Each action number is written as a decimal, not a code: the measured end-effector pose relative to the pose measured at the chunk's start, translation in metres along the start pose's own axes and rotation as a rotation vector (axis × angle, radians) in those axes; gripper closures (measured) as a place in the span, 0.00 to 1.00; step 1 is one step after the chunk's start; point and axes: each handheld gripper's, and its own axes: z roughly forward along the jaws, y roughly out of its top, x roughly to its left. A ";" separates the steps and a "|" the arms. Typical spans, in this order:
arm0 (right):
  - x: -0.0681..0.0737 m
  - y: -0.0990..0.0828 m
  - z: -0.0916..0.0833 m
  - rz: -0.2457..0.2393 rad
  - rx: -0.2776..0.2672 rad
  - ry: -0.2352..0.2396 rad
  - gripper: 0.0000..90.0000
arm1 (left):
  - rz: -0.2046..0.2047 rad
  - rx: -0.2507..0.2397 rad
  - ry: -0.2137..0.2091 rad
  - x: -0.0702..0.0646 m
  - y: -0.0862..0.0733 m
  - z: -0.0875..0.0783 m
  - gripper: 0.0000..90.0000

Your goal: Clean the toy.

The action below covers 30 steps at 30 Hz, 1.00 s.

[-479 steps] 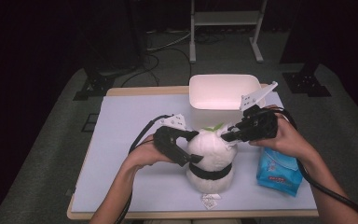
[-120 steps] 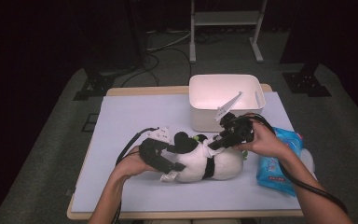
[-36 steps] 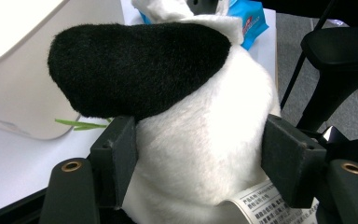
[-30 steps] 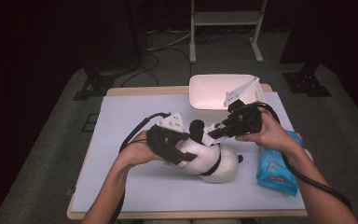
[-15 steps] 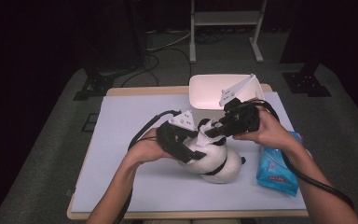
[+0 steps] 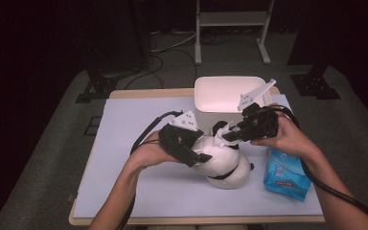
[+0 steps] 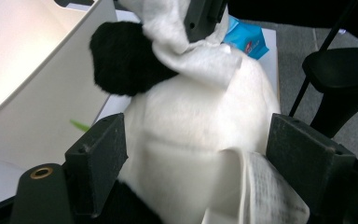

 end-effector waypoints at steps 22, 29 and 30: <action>-0.008 -0.021 -0.018 0.045 -0.004 -0.035 0.87 | -0.093 -0.011 -0.018 0.009 -0.033 0.006 0.18; -0.010 -0.029 -0.024 0.058 -0.005 -0.054 0.87 | -0.114 -0.006 -0.029 0.011 -0.042 0.013 0.18; -0.010 -0.029 -0.025 0.063 -0.006 -0.054 0.87 | -0.117 -0.002 -0.035 0.012 -0.043 0.015 0.18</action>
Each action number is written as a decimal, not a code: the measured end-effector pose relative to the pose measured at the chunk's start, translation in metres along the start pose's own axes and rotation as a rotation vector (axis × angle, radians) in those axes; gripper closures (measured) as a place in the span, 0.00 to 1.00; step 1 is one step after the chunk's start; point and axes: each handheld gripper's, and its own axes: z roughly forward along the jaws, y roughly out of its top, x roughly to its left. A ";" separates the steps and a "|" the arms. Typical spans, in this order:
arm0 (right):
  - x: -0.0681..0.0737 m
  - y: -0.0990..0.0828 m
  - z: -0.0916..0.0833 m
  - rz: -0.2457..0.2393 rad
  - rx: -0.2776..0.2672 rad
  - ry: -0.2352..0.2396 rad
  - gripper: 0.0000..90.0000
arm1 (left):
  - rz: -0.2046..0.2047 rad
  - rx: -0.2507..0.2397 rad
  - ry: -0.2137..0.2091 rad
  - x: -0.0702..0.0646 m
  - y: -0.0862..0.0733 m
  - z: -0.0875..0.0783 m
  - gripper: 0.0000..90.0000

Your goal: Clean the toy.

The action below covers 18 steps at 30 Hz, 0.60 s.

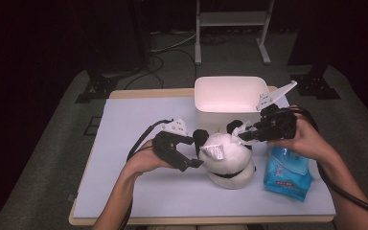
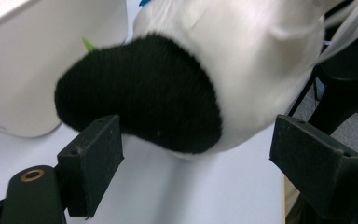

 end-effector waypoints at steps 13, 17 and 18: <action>-0.002 -0.007 -0.004 0.012 0.001 -0.006 0.87 | -0.015 -0.018 -0.063 0.000 -0.004 0.036 0.17; -0.003 -0.009 -0.007 0.023 -0.003 -0.009 0.87 | -0.015 -0.046 -0.058 0.000 -0.001 0.035 0.21; -0.003 -0.010 -0.008 0.023 -0.010 -0.006 0.87 | -0.011 -0.046 -0.056 -0.001 0.000 0.035 0.22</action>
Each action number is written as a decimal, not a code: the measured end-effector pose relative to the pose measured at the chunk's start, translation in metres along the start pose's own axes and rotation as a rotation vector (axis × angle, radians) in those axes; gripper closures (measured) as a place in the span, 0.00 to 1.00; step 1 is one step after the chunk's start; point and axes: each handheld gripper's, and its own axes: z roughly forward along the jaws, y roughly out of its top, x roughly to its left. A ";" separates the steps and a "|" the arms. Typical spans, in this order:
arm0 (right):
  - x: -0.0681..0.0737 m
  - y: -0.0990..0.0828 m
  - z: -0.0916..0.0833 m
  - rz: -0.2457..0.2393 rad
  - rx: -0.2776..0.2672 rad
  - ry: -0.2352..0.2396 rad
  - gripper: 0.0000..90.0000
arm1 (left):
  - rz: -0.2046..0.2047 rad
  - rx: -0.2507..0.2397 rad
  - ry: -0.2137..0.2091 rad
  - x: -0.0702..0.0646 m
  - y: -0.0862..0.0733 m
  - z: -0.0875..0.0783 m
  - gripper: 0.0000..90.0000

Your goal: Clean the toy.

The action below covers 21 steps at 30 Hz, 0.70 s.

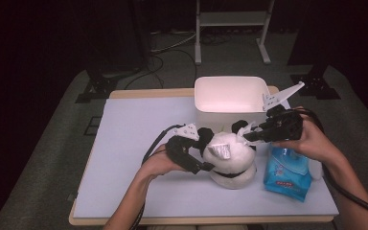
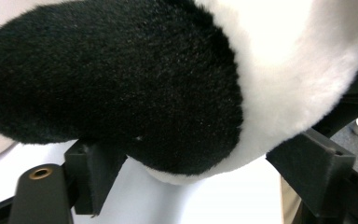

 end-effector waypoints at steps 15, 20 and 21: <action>0.000 0.003 0.003 -0.004 -0.046 0.037 0.87 | 0.027 0.015 0.060 -0.008 0.010 -0.025 0.26; 0.002 0.005 0.010 -0.004 -0.044 0.047 0.87 | 0.037 0.020 0.094 -0.011 0.012 -0.039 0.26; 0.002 0.005 0.012 -0.005 -0.047 0.054 0.87 | 0.041 0.020 0.098 -0.012 0.013 -0.041 0.26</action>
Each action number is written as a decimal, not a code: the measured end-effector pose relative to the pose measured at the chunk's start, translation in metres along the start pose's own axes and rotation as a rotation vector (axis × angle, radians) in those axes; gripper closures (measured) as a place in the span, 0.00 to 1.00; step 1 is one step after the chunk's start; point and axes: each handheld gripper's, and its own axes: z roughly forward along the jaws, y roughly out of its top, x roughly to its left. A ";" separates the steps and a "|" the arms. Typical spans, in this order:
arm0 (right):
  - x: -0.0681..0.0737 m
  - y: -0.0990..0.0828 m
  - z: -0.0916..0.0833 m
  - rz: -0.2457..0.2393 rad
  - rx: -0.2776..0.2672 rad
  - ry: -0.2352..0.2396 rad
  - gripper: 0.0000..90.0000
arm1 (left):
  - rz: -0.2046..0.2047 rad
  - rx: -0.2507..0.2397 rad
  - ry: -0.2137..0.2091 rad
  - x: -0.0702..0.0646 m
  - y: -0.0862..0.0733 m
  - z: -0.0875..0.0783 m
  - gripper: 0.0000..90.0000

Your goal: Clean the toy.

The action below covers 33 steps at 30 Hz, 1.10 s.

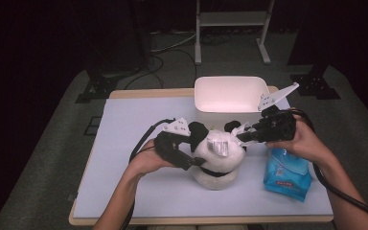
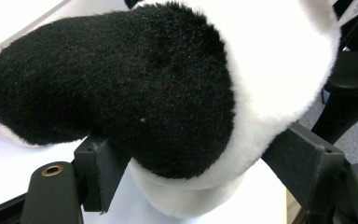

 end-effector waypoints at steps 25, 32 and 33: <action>0.011 0.012 0.009 -0.029 0.034 0.053 0.87 | -0.010 -0.015 -0.062 -0.002 -0.002 0.023 0.12; 0.010 0.006 0.006 -0.023 0.034 0.056 0.87 | 0.017 -0.053 -0.096 -0.003 0.001 0.033 0.18; 0.011 0.006 0.007 -0.023 0.032 0.058 0.87 | 0.022 -0.054 -0.094 -0.003 0.002 0.032 0.23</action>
